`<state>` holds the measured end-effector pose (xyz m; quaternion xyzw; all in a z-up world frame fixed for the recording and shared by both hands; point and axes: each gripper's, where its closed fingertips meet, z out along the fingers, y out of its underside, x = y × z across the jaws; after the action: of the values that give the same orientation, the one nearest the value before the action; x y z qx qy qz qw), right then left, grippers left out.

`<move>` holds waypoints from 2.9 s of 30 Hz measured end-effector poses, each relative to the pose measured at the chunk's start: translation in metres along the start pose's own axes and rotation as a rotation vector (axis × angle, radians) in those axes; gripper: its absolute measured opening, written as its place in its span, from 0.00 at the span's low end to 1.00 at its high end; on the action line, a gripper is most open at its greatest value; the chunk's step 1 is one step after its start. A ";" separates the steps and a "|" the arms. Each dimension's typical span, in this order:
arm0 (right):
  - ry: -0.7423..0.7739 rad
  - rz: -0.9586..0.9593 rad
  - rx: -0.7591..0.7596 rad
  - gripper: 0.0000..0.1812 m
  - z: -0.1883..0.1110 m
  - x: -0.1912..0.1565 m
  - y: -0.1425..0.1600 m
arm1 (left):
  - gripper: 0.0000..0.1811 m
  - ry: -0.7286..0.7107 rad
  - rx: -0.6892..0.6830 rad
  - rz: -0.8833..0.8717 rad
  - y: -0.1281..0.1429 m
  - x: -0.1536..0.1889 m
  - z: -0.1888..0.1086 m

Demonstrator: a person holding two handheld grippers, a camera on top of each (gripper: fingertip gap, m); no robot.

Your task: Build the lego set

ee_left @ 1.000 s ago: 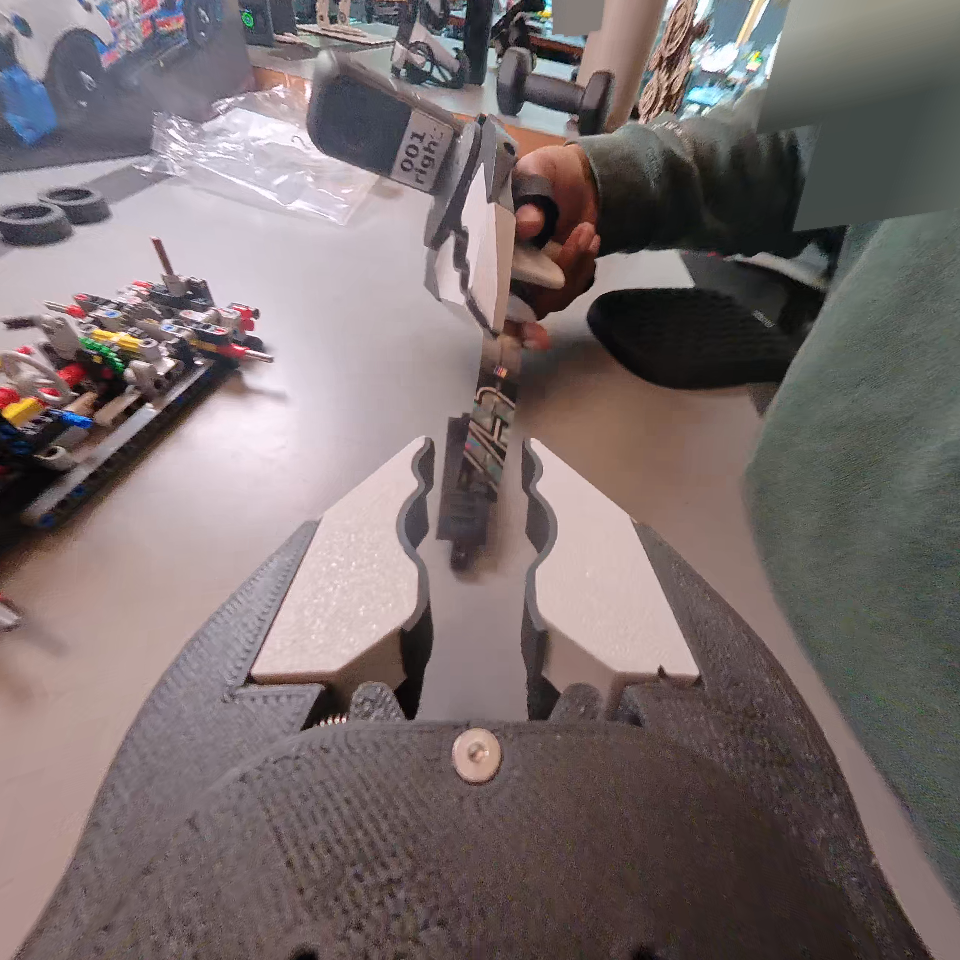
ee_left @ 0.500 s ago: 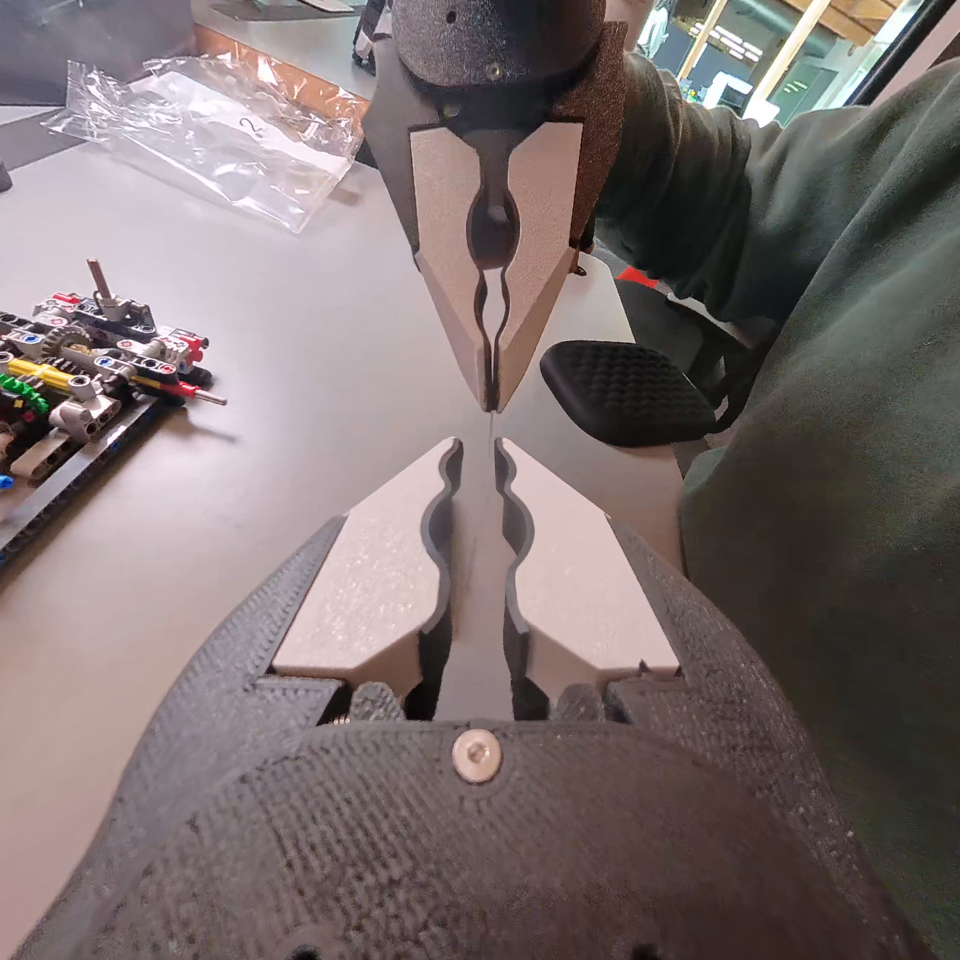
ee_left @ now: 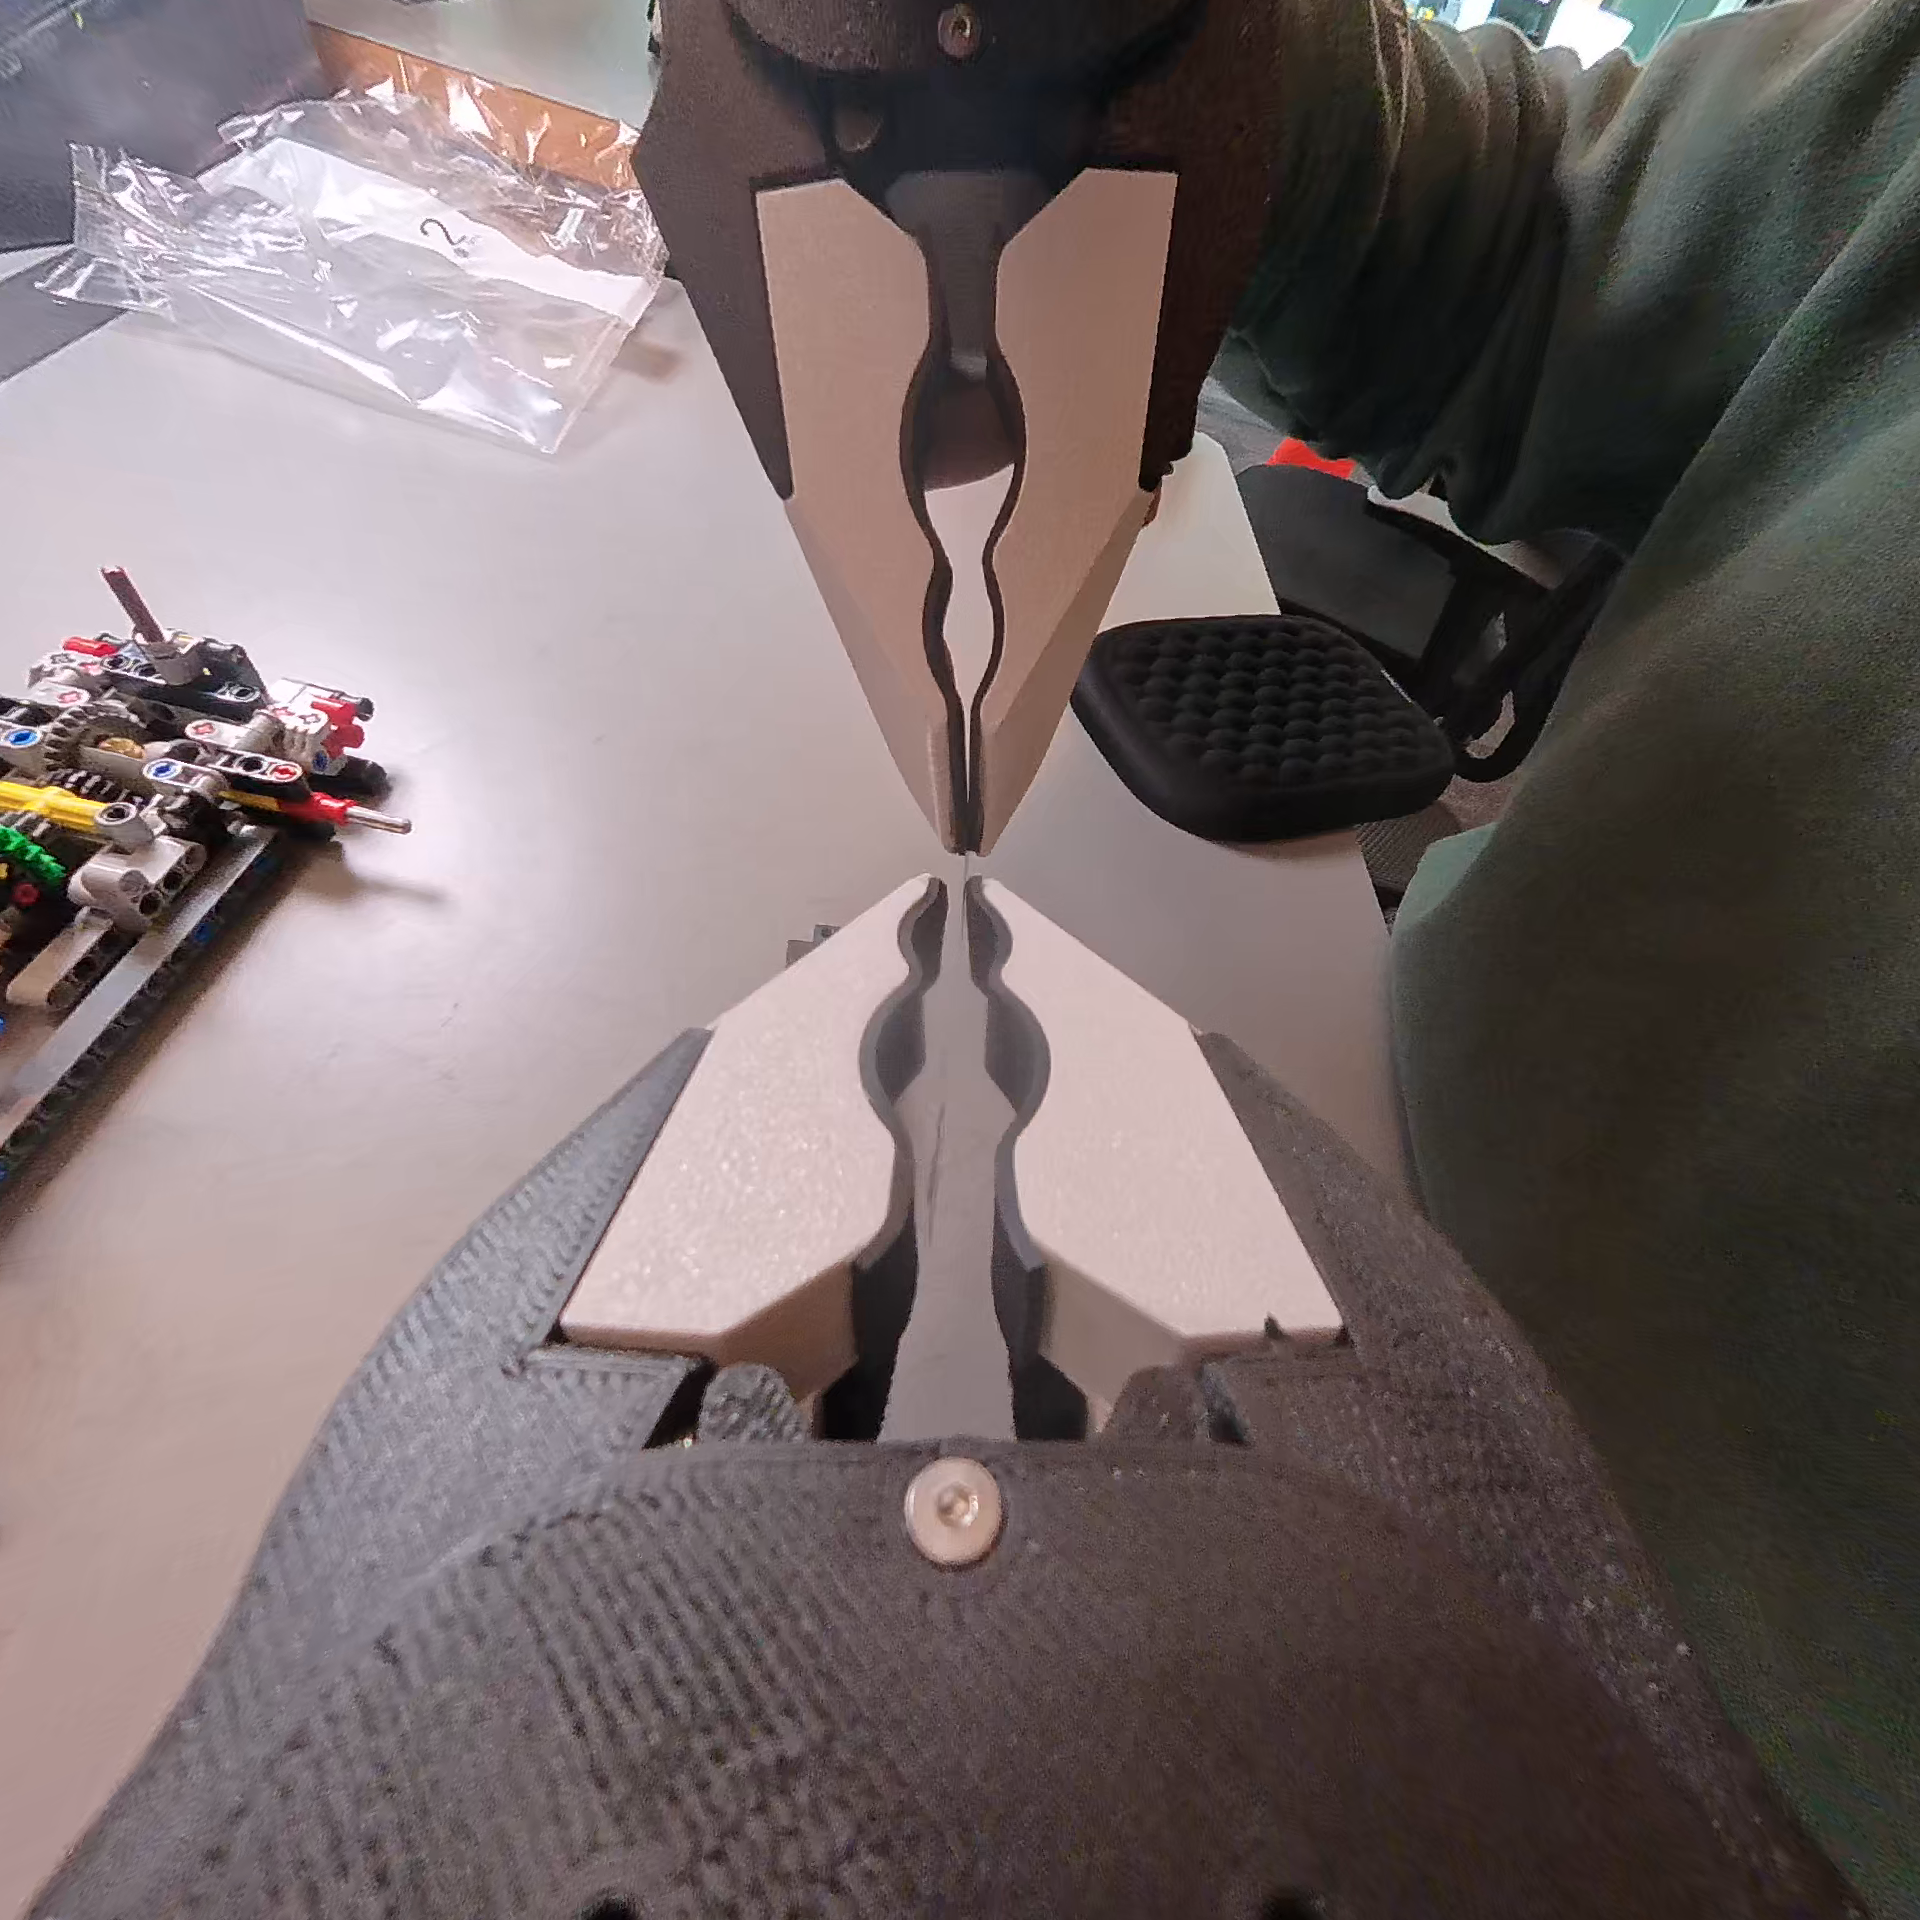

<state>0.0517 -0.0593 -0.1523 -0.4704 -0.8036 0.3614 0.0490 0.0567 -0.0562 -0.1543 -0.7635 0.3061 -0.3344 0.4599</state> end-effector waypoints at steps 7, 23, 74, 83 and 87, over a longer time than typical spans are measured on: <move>0.013 -0.005 0.007 0.00 -0.003 0.000 -0.003 | 0.00 0.001 0.004 0.000 -0.001 0.001 -0.001; 0.009 -0.059 0.105 0.10 -0.009 -0.001 -0.019 | 0.00 0.030 0.116 -0.076 -0.013 0.000 -0.011; 0.060 0.365 1.056 0.00 -0.007 0.010 -0.054 | 0.00 0.193 0.889 -0.588 -0.079 -0.035 -0.086; 0.035 0.350 1.045 0.00 -0.010 0.007 -0.054 | 0.00 0.151 0.874 -0.566 -0.076 -0.039 -0.086; 0.040 0.310 0.998 0.00 -0.016 0.005 -0.052 | 0.00 0.059 0.807 -0.455 -0.070 -0.042 -0.083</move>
<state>0.0185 -0.0624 -0.1092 -0.5098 -0.4533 0.6945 0.2285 -0.0221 -0.0376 -0.0712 -0.5613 -0.0111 -0.5409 0.6263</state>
